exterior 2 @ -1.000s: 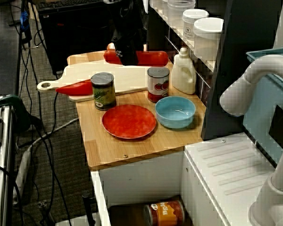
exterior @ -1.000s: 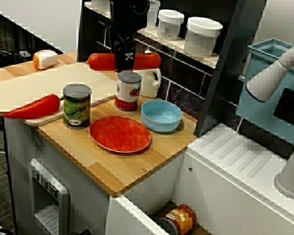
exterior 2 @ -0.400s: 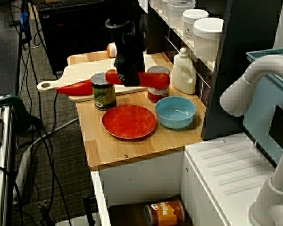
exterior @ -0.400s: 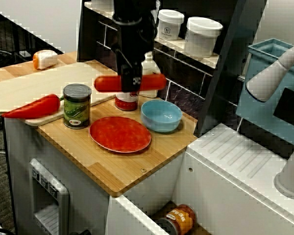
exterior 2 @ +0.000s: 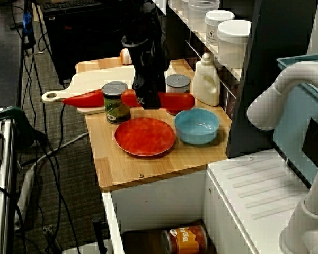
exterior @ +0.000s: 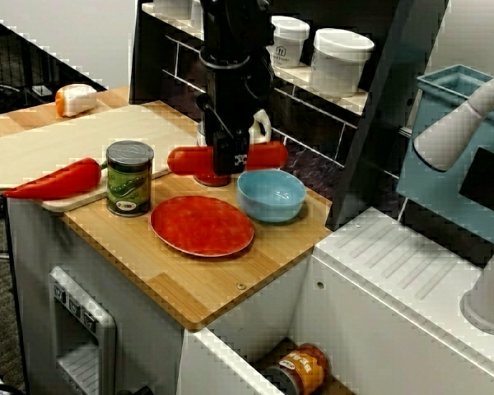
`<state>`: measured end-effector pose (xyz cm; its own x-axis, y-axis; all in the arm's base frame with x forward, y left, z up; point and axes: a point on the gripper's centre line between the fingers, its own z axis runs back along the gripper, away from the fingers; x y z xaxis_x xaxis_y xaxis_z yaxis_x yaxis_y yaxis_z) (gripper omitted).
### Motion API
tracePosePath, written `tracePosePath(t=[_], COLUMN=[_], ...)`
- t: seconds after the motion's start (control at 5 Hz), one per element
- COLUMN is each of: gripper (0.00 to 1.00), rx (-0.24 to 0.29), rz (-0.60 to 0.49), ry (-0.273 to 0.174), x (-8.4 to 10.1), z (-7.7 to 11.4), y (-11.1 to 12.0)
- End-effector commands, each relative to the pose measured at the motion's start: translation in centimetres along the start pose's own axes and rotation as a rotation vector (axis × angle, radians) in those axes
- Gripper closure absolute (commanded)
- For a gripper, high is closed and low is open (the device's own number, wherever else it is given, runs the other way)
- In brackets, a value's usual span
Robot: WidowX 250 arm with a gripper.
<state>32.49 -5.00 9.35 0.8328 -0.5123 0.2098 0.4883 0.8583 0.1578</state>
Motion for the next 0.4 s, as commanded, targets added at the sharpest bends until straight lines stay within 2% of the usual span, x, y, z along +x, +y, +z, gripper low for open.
tracePosePath(t=[0.0, 0.2], gripper=[1.0, 1.0], rx=[-0.002, -0.009], rz=[0.027, 0.048], ry=[-0.027, -0.023], x=[1.57, 2.37], z=[0.65, 0.7], y=[1.2, 1.69])
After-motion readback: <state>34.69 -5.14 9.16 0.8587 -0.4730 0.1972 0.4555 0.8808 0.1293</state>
